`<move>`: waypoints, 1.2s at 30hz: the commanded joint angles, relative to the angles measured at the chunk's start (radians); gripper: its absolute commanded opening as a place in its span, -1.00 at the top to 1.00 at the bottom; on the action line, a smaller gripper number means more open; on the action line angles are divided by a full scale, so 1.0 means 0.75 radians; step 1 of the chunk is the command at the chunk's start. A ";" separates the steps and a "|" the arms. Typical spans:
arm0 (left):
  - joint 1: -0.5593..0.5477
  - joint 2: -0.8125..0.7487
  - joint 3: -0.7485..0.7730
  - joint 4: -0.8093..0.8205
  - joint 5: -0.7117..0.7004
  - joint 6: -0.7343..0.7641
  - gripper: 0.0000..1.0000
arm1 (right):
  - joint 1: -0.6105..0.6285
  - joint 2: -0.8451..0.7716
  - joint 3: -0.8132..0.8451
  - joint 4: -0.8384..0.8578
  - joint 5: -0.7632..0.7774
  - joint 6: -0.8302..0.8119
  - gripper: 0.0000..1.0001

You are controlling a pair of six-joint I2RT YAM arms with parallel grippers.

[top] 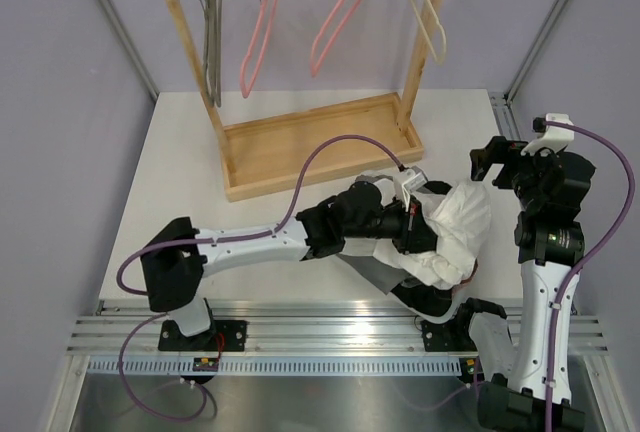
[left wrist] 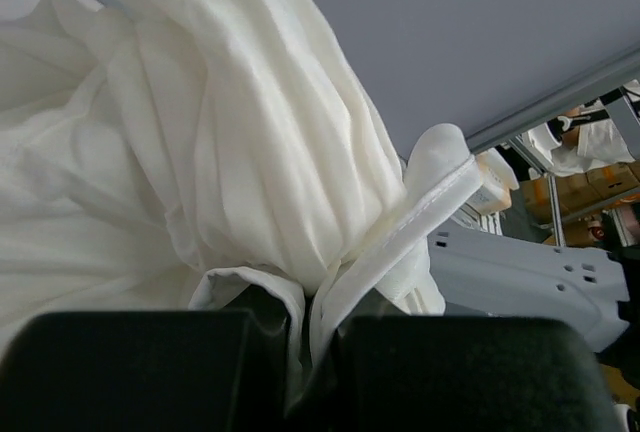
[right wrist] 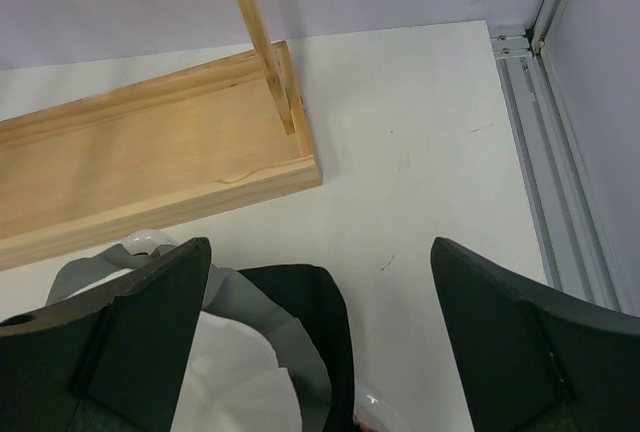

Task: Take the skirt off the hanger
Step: Place the skirt in the bin.

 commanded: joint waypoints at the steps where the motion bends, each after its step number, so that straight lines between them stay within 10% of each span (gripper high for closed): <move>1: 0.058 0.142 -0.122 0.206 -0.010 -0.134 1.00 | -0.015 -0.025 -0.008 0.063 0.007 0.015 -0.99; 16: 0.056 0.444 -0.264 -0.254 -0.204 -0.069 1.00 | -0.025 -0.011 -0.025 0.059 -0.054 0.000 -0.99; 24: 0.036 0.125 -0.264 -0.229 -0.249 0.065 -0.36 | -0.025 -0.007 -0.025 0.052 -0.089 -0.008 -0.99; 36: 0.030 -0.254 -0.172 -0.426 -0.286 0.207 -0.63 | -0.027 -0.011 -0.025 0.050 -0.101 -0.008 -0.99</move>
